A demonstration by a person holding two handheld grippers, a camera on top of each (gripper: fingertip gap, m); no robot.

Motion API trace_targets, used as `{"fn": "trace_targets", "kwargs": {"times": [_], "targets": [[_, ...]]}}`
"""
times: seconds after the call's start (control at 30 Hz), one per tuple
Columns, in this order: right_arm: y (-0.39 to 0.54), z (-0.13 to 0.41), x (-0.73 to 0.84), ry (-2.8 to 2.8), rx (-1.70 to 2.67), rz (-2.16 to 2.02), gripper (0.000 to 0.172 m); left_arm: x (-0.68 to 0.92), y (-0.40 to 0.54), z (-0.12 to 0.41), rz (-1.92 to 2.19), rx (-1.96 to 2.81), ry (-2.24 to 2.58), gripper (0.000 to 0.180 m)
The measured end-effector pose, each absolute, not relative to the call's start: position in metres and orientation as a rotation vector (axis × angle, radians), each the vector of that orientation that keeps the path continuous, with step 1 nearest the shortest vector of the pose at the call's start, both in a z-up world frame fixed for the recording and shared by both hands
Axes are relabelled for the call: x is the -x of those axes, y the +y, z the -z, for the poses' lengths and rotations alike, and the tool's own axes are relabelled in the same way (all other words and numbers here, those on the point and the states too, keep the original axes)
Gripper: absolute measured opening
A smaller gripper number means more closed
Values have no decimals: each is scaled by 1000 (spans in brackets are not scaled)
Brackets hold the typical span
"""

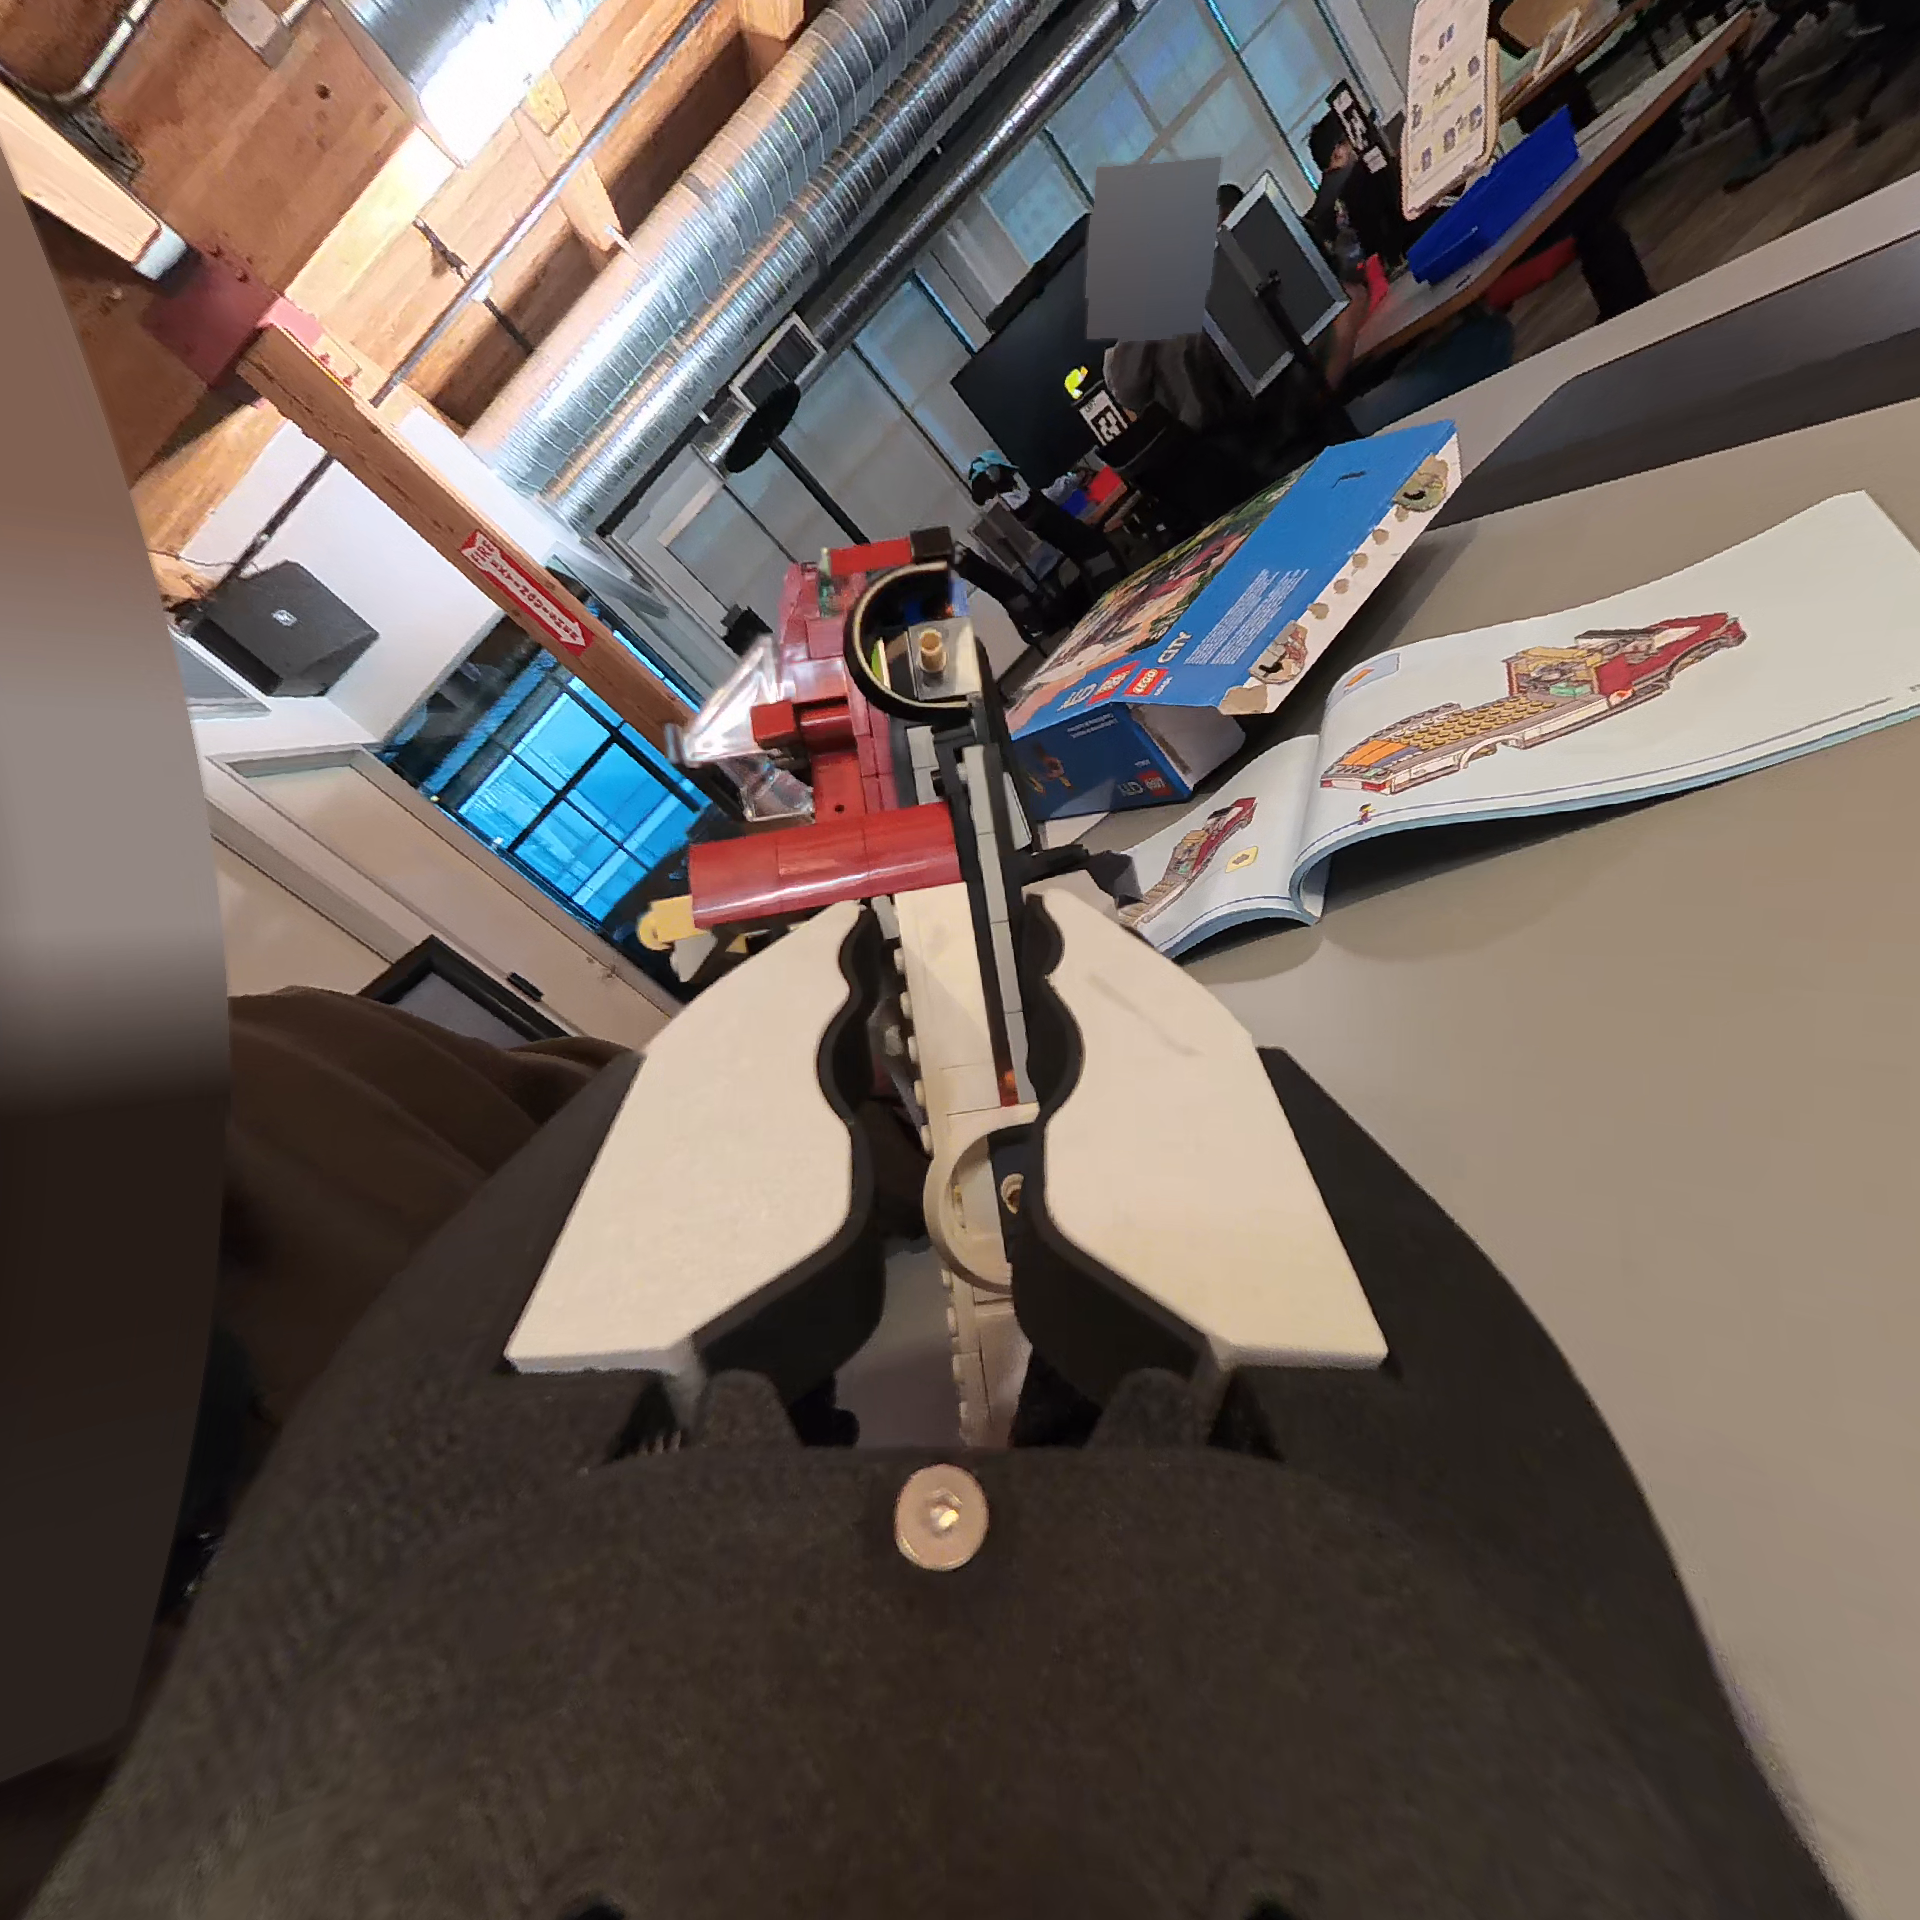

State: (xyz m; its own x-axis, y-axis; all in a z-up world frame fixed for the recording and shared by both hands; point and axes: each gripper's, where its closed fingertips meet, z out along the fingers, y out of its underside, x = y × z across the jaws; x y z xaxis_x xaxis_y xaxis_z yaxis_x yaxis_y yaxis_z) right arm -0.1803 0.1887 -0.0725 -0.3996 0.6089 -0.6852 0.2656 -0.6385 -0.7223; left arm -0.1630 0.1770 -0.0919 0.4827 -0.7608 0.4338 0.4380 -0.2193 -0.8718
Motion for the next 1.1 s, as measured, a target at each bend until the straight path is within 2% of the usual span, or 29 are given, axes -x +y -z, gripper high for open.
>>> {"fn": "trace_targets", "kwargs": {"times": [0.97,1.1], "targets": [[200,78,186,-1144,1594,-2071,26,167,187,96,1252,1429,152,21],[211,91,193,-1177,1664,-2068,33,178,194,98,1358,1419,-20,21]]}}
